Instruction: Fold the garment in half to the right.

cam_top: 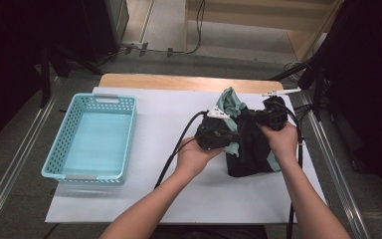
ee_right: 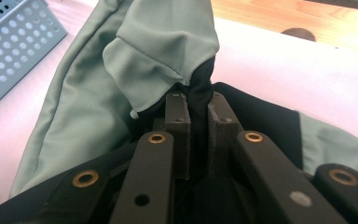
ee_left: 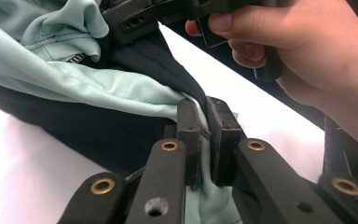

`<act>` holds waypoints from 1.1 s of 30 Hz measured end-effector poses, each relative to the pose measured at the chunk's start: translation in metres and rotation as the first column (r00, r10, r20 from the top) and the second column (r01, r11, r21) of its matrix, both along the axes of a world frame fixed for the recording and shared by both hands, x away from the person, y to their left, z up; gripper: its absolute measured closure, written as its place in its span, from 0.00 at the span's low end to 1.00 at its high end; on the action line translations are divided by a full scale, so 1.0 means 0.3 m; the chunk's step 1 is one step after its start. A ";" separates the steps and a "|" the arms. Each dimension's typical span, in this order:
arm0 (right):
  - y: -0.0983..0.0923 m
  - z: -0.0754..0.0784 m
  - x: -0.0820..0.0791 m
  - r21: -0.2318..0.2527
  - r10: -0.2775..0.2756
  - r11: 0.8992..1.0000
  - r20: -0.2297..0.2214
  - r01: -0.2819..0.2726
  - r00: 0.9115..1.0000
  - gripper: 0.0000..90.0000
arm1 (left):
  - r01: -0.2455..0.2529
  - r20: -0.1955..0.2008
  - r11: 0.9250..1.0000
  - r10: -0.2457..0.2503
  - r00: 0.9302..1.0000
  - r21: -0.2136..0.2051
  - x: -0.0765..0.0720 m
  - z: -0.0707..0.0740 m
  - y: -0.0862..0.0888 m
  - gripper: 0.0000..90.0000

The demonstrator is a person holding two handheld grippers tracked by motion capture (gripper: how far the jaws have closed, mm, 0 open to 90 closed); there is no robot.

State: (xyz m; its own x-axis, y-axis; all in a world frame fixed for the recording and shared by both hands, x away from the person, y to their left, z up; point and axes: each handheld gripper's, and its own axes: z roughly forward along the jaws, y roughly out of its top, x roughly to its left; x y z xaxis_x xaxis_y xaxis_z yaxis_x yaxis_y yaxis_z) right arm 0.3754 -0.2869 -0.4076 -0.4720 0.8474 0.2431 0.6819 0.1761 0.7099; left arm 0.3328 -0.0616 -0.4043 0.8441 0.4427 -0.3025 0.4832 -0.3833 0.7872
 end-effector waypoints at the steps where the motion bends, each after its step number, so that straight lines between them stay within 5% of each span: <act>1: -0.007 0.000 -0.001 0.005 -0.007 1.000 -0.001 0.007 1.000 0.89 | 0.002 -0.003 1.000 -0.002 1.000 0.000 0.003 0.001 -0.008 0.95; 9: -0.072 -0.011 -0.012 0.021 -0.055 0.998 -0.017 0.055 0.998 0.89 | 0.040 0.000 0.999 -0.040 0.999 0.018 0.023 -0.001 -0.070 0.95; 27: -0.140 -0.136 0.006 0.009 -0.098 0.995 -0.085 0.099 0.992 0.86 | 0.087 -0.033 0.995 -0.085 0.996 0.057 0.067 -0.103 -0.156 0.95; 33: -0.139 -0.135 -0.001 -0.007 -0.081 0.997 -0.072 0.081 0.994 0.67 | 0.100 -0.042 0.993 -0.098 0.994 0.057 0.069 -0.117 -0.170 0.95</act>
